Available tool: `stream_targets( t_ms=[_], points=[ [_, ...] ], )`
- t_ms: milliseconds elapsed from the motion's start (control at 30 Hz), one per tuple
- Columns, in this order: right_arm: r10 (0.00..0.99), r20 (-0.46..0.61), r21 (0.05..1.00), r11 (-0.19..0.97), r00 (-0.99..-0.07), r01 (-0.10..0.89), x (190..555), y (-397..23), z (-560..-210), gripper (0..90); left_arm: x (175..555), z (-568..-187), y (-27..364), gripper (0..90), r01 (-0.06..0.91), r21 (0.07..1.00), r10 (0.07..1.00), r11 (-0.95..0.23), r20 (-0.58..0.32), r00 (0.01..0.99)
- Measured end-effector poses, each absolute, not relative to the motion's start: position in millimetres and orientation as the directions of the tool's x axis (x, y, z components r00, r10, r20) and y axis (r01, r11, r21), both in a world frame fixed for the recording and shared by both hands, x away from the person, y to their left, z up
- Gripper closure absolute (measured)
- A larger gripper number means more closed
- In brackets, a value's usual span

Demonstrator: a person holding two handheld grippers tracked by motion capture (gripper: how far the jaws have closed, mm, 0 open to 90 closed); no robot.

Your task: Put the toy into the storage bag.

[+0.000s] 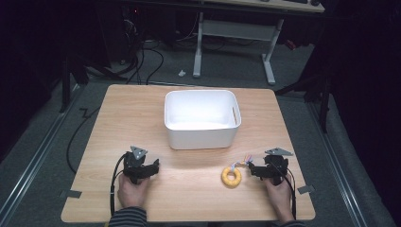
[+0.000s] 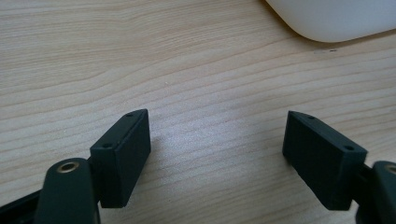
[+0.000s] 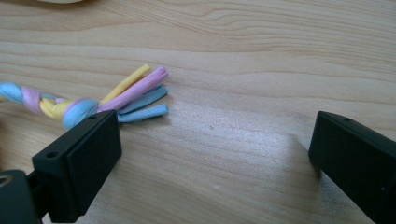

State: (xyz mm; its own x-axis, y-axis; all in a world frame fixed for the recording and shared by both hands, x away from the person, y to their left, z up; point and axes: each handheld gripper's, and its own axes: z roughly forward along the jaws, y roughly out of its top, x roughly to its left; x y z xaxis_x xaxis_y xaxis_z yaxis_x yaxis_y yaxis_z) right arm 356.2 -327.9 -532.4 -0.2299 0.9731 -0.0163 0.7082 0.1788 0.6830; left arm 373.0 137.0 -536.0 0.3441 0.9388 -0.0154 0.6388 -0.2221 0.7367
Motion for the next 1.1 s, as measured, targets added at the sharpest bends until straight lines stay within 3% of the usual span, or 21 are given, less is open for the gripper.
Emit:
stream_targets(
  t_ms=[433, 767, 867, 1100],
  points=[
    [0.972, -0.016, 0.683, 0.182, -0.235, 0.707, 356.9, -327.0, -532.4, 2.7, 373.1, -536.1, 137.0, 23.7, 0.638, 0.738, 0.939, -0.218, -0.019, 0.343],
    [0.957, -0.017, 0.676, 0.225, -0.29, 0.702, 354.6, -329.3, -531.4, 3.5, 373.0, -536.1, 136.9, 23.7, 0.638, 0.737, 0.939, -0.221, -0.017, 0.344],
    [0.954, -0.016, 0.683, 0.229, -0.299, 0.693, 352.2, -331.7, -529.9, 11.2, 373.0, -536.0, 137.0, 23.7, 0.639, 0.736, 0.939, -0.223, -0.015, 0.345],
    [0.955, -0.018, 0.69, 0.227, -0.297, 0.688, 351.1, -334.4, -528.8, 18.2, 373.0, -536.1, 136.9, 23.7, 0.638, 0.737, 0.939, -0.221, -0.016, 0.344]
  ],
)
